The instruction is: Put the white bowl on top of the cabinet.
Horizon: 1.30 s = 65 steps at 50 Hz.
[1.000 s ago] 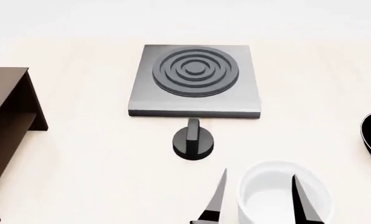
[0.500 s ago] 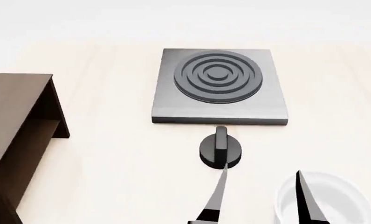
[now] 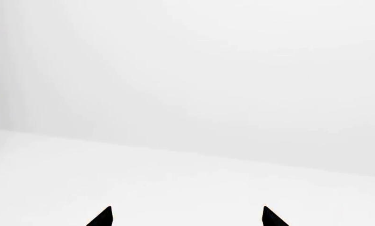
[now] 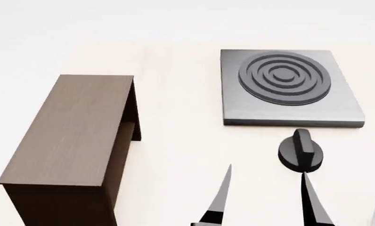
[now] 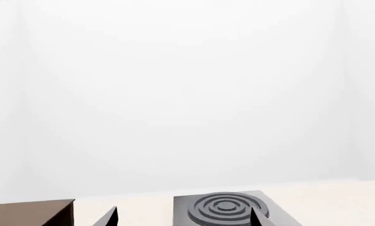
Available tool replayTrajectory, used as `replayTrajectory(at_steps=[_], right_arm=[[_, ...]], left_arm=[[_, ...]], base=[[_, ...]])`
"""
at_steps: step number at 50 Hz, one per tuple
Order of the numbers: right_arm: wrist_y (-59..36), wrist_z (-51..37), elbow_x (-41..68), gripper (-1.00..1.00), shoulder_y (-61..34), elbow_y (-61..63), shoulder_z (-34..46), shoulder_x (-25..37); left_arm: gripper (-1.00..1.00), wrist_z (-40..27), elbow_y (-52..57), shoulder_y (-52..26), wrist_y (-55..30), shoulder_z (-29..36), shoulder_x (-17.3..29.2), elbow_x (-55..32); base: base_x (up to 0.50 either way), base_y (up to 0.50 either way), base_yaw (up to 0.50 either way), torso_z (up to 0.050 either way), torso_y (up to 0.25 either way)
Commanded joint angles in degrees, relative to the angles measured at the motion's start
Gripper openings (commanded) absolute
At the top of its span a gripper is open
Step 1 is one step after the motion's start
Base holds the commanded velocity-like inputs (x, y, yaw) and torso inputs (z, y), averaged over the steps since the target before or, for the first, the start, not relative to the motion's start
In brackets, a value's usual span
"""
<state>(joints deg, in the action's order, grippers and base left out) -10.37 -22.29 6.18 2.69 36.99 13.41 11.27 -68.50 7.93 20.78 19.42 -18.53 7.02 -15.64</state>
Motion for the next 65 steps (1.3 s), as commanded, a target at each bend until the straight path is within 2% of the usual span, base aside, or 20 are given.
replayTrajectory(at_steps=[1,18,35,52,65], right_arm=[[0.1,-0.3,1.2,1.0,-0.1,-0.2,0.0,0.2],[-0.9,-1.1,1.5,1.0,-0.7,-0.7,0.5,0.5],[-0.7,-1.8,2.5,1.0,-0.8,-0.5,0.4,0.9],[-2.0,-3.4,2.4,1.0,-1.2,0.4,0.2,1.2],[-17.0,-6.8,7.2,1.0,-6.2,8.0,-3.8,2.2]], left_arm=[[1.0,-0.2,-0.2,0.0,0.2,0.3,0.3,-0.3],[1.0,-0.5,-0.3,0.1,0.4,0.7,0.6,-0.8],[1.0,-0.8,-0.5,0.2,0.8,1.0,0.8,-1.0],[1.0,-1.0,-0.7,0.3,1.1,1.3,1.1,-1.3],[1.0,-0.9,-1.2,0.4,1.6,1.4,1.2,-1.9]], base=[[0.0,0.09,0.0,0.0,0.0],[0.0,0.0,0.0,0.0,0.0],[0.43,0.0,0.0,0.0,0.0],[0.0,0.0,0.0,0.0,0.0],[0.0,0.0,0.0,0.0,0.0]])
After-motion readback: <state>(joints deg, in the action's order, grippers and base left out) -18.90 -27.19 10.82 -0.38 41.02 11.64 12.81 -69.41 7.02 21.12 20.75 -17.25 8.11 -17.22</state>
